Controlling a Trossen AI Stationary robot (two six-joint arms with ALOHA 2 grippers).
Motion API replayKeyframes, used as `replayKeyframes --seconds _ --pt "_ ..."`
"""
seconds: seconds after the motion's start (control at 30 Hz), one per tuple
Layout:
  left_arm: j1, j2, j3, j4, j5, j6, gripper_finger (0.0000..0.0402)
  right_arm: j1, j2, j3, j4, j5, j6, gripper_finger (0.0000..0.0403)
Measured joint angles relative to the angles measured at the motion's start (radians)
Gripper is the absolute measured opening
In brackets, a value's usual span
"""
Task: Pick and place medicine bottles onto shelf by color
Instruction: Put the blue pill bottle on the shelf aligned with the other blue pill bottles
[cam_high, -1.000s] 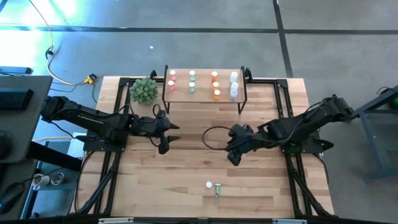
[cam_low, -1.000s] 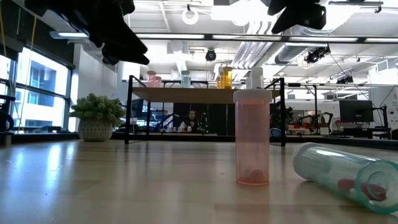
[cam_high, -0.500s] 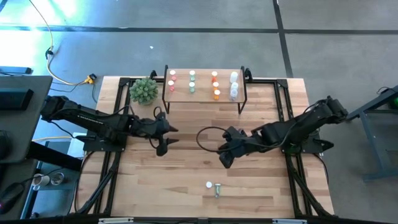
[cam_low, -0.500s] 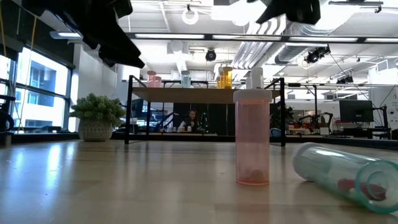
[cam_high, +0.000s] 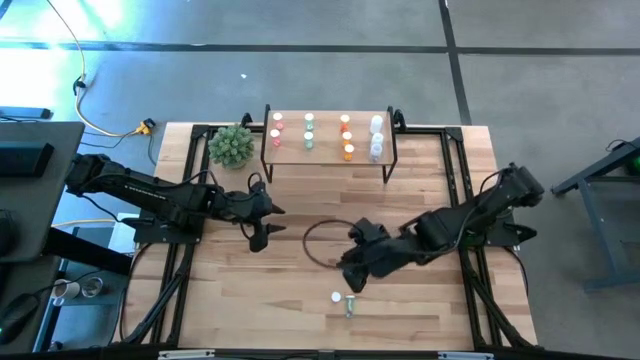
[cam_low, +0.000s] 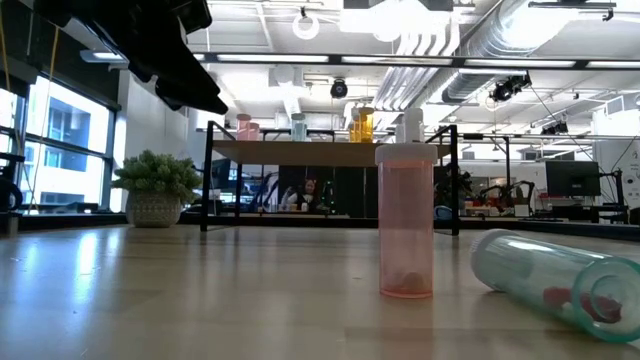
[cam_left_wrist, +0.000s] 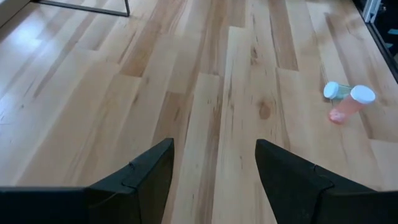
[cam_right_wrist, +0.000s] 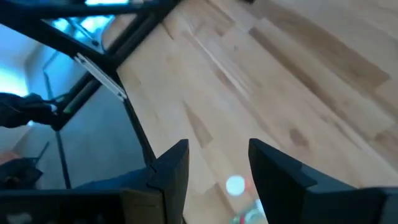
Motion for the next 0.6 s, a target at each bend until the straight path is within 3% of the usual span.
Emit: replayKeyframes --seconds 0.27,0.6 --pt "0.0 0.0 0.0 -0.005 0.0 0.0 0.0214 0.061 0.211 0.267 -0.33 -0.023 0.256 0.0158" --pt "0.0 0.0 0.0 -0.02 -0.001 0.027 0.0214 0.119 0.355 0.309 -0.358 -0.09 0.503 0.0158"
